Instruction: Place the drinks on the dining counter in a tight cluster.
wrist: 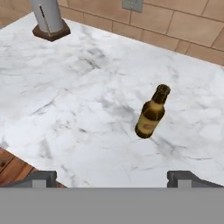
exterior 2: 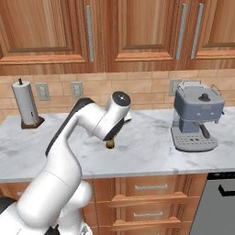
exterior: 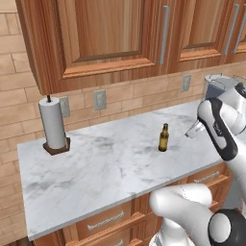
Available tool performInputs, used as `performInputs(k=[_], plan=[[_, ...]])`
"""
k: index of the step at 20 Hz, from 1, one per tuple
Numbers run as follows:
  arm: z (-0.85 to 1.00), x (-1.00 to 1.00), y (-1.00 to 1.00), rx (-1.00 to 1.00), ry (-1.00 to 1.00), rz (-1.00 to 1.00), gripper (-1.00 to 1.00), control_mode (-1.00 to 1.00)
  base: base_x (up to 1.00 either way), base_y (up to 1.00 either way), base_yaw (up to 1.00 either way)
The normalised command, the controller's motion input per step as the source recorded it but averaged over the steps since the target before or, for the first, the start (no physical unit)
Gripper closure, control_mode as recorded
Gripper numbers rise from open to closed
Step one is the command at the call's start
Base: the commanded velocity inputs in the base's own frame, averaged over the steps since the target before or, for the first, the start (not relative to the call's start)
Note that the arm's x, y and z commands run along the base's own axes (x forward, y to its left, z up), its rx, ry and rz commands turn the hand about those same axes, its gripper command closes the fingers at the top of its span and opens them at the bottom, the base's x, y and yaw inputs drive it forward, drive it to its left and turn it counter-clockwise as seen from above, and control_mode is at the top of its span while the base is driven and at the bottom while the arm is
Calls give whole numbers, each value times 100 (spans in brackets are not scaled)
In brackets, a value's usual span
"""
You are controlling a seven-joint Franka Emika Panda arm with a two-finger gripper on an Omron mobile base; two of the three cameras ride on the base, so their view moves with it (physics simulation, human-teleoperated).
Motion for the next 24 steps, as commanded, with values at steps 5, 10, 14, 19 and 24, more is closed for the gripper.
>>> performInputs(k=[5, 10, 14, 19, 24], plan=[[-11, 31, -10, 10, 0, 29, -100, -100, 0, 0, 0], [-32, 38, 0, 23, 0, 21, -100, -100, 0, 0, 0], [-6, 46, -3, 24, 0, 19, -100, -100, 0, 0, 0], [0, 27, -2, 6, 0, 20, -100, -100, 0, 0, 0], [-23, 7, 0, 0, 0, 1, -100, -100, 0, 0, 0]])
